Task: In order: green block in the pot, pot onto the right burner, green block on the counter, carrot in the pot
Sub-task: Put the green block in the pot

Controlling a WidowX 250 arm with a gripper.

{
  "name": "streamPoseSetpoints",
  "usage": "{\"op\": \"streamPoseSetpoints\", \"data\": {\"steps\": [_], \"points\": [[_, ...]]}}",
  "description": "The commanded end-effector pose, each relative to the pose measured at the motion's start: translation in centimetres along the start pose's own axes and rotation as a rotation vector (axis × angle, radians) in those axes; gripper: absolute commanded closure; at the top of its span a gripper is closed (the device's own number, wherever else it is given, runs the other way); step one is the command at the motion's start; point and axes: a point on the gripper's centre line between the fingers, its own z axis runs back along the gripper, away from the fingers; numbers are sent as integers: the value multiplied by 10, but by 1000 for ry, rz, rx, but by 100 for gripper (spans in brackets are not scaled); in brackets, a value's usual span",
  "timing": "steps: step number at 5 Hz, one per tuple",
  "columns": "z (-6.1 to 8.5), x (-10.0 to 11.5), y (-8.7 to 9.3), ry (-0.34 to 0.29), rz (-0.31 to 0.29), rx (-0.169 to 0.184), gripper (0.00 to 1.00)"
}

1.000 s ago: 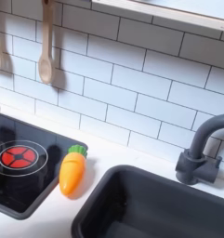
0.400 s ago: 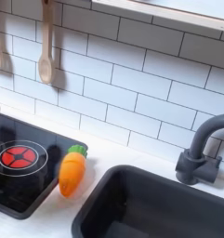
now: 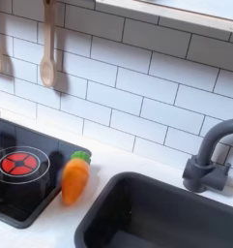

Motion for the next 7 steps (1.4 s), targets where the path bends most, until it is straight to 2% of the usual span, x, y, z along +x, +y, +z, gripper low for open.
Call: {"op": "streamPoseSetpoints", "data": {"steps": [1, 2, 3, 4, 7], "points": [[-9, 19, -1, -1, -26, -9, 0], [-14, 27, -9, 0, -44, -18, 0], [-19, 34, -10, 9, -34, -23, 0], [-23, 39, -4, 17, -12, -24, 0], [-40, 45, -5, 56, -22, -37, 0]]}}
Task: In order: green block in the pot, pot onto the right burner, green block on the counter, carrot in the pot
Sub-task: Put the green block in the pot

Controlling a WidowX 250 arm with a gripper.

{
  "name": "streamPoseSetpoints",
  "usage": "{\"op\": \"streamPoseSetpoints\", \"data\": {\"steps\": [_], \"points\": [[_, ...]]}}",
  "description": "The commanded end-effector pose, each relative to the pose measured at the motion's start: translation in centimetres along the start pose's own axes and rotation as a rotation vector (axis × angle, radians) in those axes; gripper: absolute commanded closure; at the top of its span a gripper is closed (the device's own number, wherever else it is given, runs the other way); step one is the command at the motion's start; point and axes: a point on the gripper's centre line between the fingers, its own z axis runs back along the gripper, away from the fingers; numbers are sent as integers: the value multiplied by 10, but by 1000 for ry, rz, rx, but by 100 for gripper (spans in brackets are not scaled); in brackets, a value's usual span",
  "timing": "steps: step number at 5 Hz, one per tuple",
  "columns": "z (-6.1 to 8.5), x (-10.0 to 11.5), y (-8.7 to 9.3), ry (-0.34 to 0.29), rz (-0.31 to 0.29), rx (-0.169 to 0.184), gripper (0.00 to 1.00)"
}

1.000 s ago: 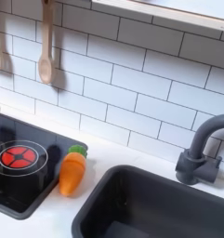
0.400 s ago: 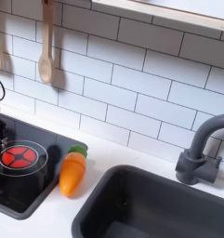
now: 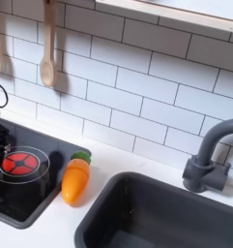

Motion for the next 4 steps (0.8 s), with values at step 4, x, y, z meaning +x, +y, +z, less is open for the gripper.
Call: {"op": "streamPoseSetpoints", "data": {"steps": [4], "points": [[-32, 0, 5, 42, -3, -27, 0]]}}
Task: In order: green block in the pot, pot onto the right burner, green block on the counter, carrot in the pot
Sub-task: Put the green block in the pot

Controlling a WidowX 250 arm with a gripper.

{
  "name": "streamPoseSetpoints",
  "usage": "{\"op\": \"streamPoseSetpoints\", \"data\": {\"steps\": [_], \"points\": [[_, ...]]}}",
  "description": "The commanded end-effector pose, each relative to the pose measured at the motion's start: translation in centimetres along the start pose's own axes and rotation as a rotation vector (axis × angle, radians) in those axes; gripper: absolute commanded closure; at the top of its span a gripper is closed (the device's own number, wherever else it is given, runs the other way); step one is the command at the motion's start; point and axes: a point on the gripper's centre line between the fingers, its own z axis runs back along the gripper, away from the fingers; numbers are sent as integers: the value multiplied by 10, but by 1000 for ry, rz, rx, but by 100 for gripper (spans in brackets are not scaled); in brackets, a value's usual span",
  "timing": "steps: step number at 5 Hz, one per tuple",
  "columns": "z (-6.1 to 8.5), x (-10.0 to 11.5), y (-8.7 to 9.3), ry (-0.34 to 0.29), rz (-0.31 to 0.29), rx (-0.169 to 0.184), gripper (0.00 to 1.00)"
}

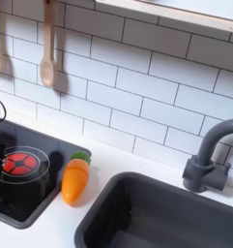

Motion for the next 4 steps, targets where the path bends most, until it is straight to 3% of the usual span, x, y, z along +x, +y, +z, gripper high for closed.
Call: {"op": "streamPoseSetpoints", "data": {"steps": [1, 2, 4], "points": [[-10, 8, 2, 7, 5, -10, 0], [-17, 8, -1, 29, -4, -23, 0], [-18, 11, 1, 26, 1, -27, 0]]}}
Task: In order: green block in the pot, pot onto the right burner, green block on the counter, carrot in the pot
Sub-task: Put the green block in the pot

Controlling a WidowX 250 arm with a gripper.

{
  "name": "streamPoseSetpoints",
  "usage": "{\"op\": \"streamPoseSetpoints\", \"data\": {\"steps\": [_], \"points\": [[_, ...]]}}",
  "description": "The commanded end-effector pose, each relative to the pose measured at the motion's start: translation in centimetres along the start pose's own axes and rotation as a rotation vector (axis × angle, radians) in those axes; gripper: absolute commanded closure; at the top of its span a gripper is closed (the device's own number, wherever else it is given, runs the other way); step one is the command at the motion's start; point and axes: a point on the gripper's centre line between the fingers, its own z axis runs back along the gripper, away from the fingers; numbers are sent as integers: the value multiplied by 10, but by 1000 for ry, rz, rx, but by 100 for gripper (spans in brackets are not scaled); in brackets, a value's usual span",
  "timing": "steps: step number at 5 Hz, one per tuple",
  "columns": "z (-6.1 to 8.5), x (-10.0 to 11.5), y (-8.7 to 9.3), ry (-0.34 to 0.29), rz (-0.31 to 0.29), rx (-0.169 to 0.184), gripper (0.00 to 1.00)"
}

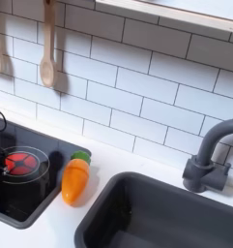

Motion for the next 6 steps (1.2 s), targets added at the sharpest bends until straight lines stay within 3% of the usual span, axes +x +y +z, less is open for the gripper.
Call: {"op": "streamPoseSetpoints", "data": {"steps": [1, 4, 6], "points": [[1, 1, 0, -9, 10, 2, 100], [9, -4, -4, -37, 3, -5, 100], [41, -9, -8, -86, -1, -14, 100]]}}
